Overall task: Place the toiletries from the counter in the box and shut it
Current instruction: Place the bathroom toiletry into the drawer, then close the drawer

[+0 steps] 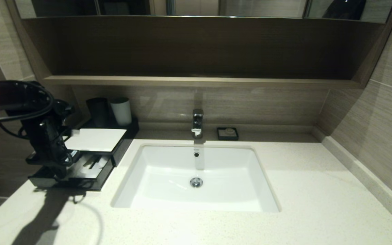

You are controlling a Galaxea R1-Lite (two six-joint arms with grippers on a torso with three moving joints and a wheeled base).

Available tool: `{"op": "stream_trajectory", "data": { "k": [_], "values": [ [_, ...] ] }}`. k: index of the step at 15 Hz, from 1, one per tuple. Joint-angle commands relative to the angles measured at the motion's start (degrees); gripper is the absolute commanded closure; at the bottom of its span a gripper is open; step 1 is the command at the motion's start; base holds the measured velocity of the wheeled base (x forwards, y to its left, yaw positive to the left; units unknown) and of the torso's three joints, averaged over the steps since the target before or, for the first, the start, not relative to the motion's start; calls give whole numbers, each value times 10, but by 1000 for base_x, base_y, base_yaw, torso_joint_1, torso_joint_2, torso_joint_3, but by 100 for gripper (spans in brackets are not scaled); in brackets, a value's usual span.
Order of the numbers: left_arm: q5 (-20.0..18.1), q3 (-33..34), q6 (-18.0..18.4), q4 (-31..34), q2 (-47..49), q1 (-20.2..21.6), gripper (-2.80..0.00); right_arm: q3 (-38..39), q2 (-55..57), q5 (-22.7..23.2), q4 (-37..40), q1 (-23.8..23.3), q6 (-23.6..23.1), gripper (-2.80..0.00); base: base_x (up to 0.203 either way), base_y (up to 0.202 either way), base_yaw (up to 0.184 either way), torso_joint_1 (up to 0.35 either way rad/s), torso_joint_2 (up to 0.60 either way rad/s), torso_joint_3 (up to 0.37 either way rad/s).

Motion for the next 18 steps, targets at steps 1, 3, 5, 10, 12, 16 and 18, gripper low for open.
{"op": "stream_trajectory", "data": {
  "k": [1,3,5,10,12,16,18],
  "values": [
    [0,-1,0,-7,9,0,0,1,-1,0,0,0,0,0,0,0,0,0,0,0],
    [0,-1,-2,-21,12,0,0,1,0,0,0,0,0,0,0,0,0,0,0,0],
    [0,-1,-14,-38,13,0,0,1,0,0,0,0,0,0,0,0,0,0,0,0],
    [-1,-2,-37,-51,-4,0,0,1,-1,0,0,0,0,0,0,0,0,0,0,0],
    [-2,-1,-42,-43,-22,0,0,1,-1,0,0,0,0,0,0,0,0,0,0,0],
    [-3,12,-53,7,-84,4,0,1,-1,0,0,0,0,0,0,0,0,0,0,0],
    [0,50,-53,18,-108,11,0,1,-1,0,0,0,0,0,0,0,0,0,0,0]
  ]
}}
